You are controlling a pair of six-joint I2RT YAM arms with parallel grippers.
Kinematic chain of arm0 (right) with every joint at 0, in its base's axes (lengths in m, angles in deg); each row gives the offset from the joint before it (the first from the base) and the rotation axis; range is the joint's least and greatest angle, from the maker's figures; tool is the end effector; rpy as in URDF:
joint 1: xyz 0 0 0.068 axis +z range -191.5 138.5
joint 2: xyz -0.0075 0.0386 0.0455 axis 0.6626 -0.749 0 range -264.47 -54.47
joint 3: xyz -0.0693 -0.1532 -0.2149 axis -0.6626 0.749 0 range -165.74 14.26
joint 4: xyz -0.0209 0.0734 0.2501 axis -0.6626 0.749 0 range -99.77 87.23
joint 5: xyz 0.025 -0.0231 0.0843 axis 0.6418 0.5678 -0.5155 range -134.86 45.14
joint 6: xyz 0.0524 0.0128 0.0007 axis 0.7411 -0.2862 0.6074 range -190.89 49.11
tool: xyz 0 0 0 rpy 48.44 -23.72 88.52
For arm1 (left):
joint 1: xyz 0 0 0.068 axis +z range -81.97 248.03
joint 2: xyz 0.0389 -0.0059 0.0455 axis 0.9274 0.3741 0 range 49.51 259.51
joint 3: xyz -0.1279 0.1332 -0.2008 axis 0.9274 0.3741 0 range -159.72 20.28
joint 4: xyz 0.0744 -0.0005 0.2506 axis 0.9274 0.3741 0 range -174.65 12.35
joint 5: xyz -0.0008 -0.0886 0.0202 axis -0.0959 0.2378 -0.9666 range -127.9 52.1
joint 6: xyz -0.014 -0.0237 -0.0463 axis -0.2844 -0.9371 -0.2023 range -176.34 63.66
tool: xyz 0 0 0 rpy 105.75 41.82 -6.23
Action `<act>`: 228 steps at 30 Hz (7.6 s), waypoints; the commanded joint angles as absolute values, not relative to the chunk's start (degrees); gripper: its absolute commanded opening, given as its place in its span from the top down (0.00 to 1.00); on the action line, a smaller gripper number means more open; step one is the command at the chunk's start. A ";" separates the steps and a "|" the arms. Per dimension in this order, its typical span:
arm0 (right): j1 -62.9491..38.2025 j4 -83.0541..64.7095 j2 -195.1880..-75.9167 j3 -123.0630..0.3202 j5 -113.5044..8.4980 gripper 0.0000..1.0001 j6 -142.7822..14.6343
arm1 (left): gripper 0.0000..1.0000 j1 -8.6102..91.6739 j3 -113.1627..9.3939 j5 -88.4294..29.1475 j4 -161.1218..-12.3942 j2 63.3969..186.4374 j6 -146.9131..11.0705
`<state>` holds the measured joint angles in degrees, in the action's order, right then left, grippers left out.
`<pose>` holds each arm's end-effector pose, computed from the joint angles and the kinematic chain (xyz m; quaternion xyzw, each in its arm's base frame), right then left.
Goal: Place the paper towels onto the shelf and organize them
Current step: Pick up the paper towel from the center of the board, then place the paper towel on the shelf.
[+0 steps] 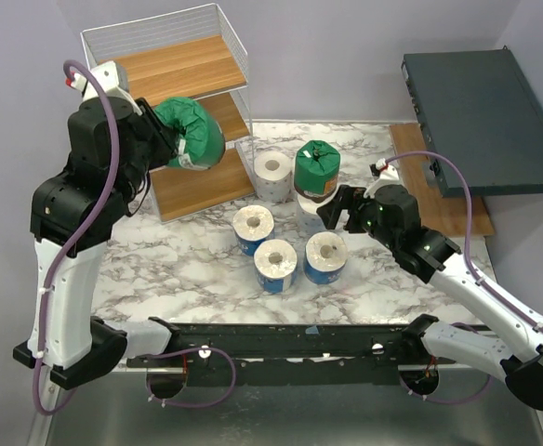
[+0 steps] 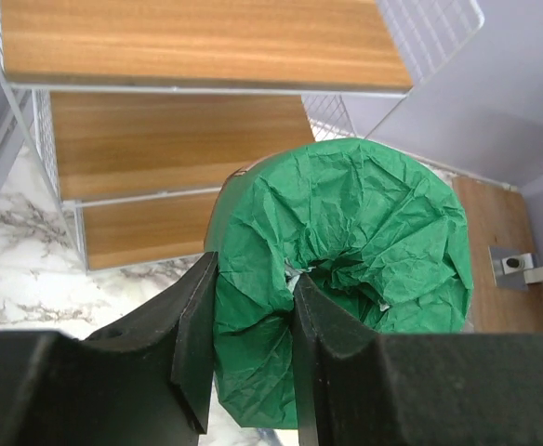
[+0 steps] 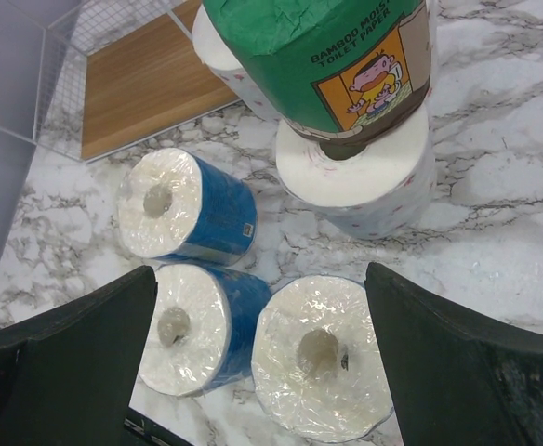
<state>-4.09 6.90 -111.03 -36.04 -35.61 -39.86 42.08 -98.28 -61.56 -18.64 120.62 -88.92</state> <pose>0.1822 0.1321 0.3242 -0.0017 0.8320 0.2541 0.4932 0.1474 -0.0558 0.5504 -0.1654 0.7864 -0.1342 0.5799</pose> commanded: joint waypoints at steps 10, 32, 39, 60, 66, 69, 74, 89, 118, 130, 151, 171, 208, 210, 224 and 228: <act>-3.99 8.41 -109.91 -38.30 -36.89 0.03 -39.69 | 0.78 42.63 -113.00 -70.03 -27.99 128.06 -79.33; 0.86 -31.25 -123.11 -42.25 -45.26 0.04 -46.73 | 0.74 49.58 -118.91 -61.87 -35.02 135.66 -81.64; 4.34 -45.27 -130.84 -48.47 -48.38 0.03 -57.53 | 0.74 52.79 -123.34 -52.85 -31.18 139.66 -85.98; 10.08 -60.99 -151.85 -68.69 -49.87 0.02 -70.29 | 0.73 57.22 -122.85 -46.54 -31.39 141.77 -87.77; 12.15 -60.03 -155.67 -73.48 -48.33 0.02 -75.38 | 0.73 57.29 -122.72 -47.12 -31.48 141.95 -86.75; 14.14 -57.13 -159.01 -78.30 -45.13 0.02 -80.74 | 0.72 57.31 -122.71 -47.13 -31.65 142.29 -86.66; 14.80 -52.77 -164.21 -86.53 -39.92 0.01 -82.70 | 0.70 57.44 -122.71 -46.76 -32.09 142.48 -86.66; 14.79 -48.87 -172.92 -99.25 -33.39 0.01 -87.39 | 0.66 57.39 -121.26 -45.73 -31.55 142.83 -87.02; 15.98 -54.35 -175.52 -101.45 -32.98 0.00 -94.06 | 0.60 57.41 -121.57 -46.18 -29.73 143.17 -86.57; 16.07 -48.95 -176.99 -105.61 -34.31 0.00 -91.02 | 0.46 57.40 -121.50 -44.67 -29.63 143.03 -87.10; 16.04 -46.30 -178.81 -109.25 -33.18 0.00 -89.80 | 0.24 57.40 -121.53 -42.87 -31.03 141.36 -87.37; 15.98 -42.29 -181.12 -114.58 -31.06 0.01 -86.88 | 0.08 57.40 -120.37 -42.82 -32.45 139.76 -87.98; 15.47 -25.47 -179.33 -122.58 -30.72 0.01 -73.56 | 0.05 57.40 -87.99 -45.14 -40.89 111.11 -89.83; 15.52 -23.81 -179.21 -123.46 -30.24 0.01 -73.18 | 0.05 57.40 -85.03 -45.36 -41.23 108.94 -89.83; 15.46 -12.55 -169.36 -118.73 -27.75 0.16 -67.11 | 0.15 55.73 -68.27 -49.28 -40.31 96.29 -92.93; 15.51 -7.54 -170.14 -121.70 -29.07 0.43 -65.23 | 0.26 55.68 -65.03 -48.73 -38.99 94.29 -94.02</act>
<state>15.40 -15.48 -170.26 -118.55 -29.00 -68.52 55.91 -67.94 -47.71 -40.58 95.97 -92.44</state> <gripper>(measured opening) 0.671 0.806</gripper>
